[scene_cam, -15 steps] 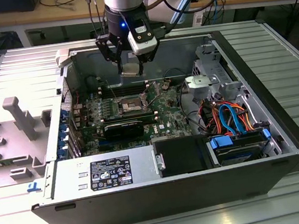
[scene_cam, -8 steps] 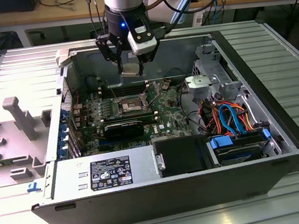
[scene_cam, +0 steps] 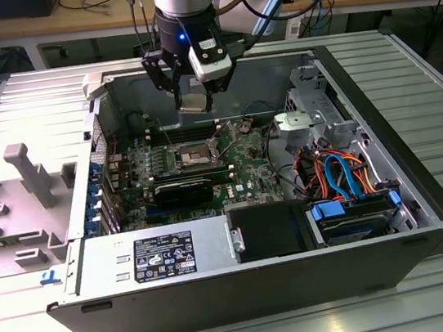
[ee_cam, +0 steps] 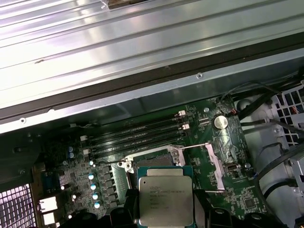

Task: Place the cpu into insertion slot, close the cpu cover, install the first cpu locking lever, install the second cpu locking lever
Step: 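Place the cpu into insertion slot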

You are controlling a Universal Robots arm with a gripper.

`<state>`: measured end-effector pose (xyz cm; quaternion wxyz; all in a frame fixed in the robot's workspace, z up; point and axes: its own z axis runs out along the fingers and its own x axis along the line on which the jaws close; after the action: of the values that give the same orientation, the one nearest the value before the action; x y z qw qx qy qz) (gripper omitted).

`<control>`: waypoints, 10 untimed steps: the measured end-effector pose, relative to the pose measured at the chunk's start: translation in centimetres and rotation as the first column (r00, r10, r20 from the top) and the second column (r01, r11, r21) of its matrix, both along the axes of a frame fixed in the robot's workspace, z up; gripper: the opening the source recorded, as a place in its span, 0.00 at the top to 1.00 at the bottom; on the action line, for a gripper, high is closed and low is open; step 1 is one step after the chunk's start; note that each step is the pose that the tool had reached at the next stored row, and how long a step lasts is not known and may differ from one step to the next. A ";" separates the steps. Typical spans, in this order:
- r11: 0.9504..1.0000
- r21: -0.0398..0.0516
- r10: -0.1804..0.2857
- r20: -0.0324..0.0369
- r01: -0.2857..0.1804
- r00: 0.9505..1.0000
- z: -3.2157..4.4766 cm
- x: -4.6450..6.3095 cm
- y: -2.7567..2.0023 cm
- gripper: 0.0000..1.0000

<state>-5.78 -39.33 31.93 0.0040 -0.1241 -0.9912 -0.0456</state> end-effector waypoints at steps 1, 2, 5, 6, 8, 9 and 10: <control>1.000 0.000 -0.001 0.000 0.001 1.000 0.00 0.0 0.00 0.45; 1.000 0.000 -0.002 0.000 0.002 1.000 0.00 0.0 0.00 0.45; 1.000 0.000 -0.005 0.000 0.005 1.000 0.00 0.0 0.00 0.45; 1.000 0.000 -0.006 0.000 0.006 1.000 0.00 0.0 0.00 0.45; 1.000 0.000 -0.008 0.000 0.008 1.000 0.00 0.0 0.00 0.45; 1.000 0.000 -0.009 0.000 0.009 1.000 0.00 0.0 0.00 0.45; 1.000 0.000 -0.011 0.000 0.011 1.000 0.00 0.0 0.00 0.45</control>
<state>-5.78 -39.33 31.93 0.0038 -0.1294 -0.9905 -0.0457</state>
